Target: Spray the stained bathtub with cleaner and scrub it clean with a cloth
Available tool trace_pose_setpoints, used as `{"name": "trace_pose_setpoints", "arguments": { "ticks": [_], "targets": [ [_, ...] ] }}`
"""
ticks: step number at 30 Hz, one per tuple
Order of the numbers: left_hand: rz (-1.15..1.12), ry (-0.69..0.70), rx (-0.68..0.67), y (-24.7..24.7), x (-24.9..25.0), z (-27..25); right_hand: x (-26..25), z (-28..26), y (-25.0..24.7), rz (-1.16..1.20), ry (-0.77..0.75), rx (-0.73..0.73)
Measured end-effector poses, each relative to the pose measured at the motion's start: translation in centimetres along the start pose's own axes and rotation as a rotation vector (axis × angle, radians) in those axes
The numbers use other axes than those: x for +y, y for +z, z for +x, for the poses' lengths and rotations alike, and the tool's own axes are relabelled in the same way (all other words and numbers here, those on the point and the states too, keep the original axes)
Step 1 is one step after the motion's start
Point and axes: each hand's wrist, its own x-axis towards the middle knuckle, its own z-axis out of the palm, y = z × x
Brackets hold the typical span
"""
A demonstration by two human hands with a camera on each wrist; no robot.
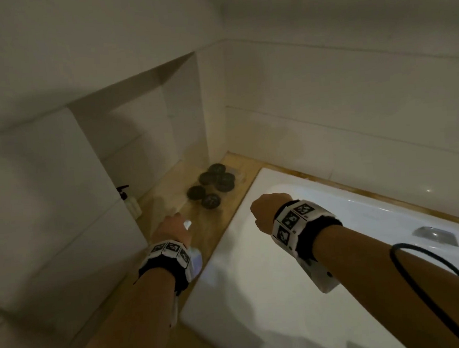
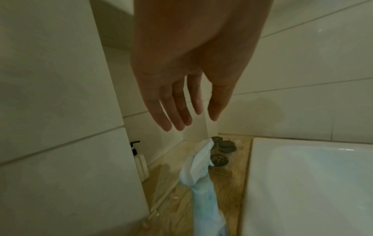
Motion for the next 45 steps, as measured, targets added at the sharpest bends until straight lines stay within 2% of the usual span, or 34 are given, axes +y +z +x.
{"name": "trace_pose_setpoints", "arguments": {
  "ticks": [6,10,14,17,21,24,28,32,36,40,45],
  "targets": [
    [0.016,-0.045,-0.044,1.8,-1.9,4.4,0.3,3.8,0.4,0.021,0.033,-0.021],
    [-0.033,-0.022,-0.090,3.6,-2.7,6.3,-0.6,6.2,1.1,0.050,0.052,-0.073],
    [-0.106,0.067,-0.186,6.0,-3.4,7.6,-1.4,7.8,2.1,0.056,0.040,-0.119],
    [-0.119,0.070,-0.168,7.3,-3.7,8.1,-1.5,8.4,3.0,0.041,0.032,-0.157],
    [-0.115,0.159,-0.199,7.6,-2.5,7.7,-0.3,8.0,3.1,0.025,0.050,-0.190],
    [-0.159,0.188,-0.206,7.1,0.4,6.7,1.4,7.0,2.9,0.048,0.068,-0.153],
    [-0.099,0.249,-0.162,5.8,5.8,3.5,4.9,4.2,2.9,0.156,0.078,-0.097],
    [-0.072,0.451,-0.178,5.0,11.4,-0.9,9.8,-0.1,4.4,0.226,0.140,-0.056],
    [-0.094,0.553,-0.209,4.9,17.9,-6.4,14.8,-5.5,6.3,0.325,0.218,-0.034],
    [-0.100,0.727,-0.222,5.3,24.1,-14.4,18.8,-12.8,9.0,0.459,0.174,-0.002],
    [-0.132,0.909,-0.318,8.4,30.6,-25.1,24.6,-25.6,15.3,0.580,0.174,0.068]
  ]
}}
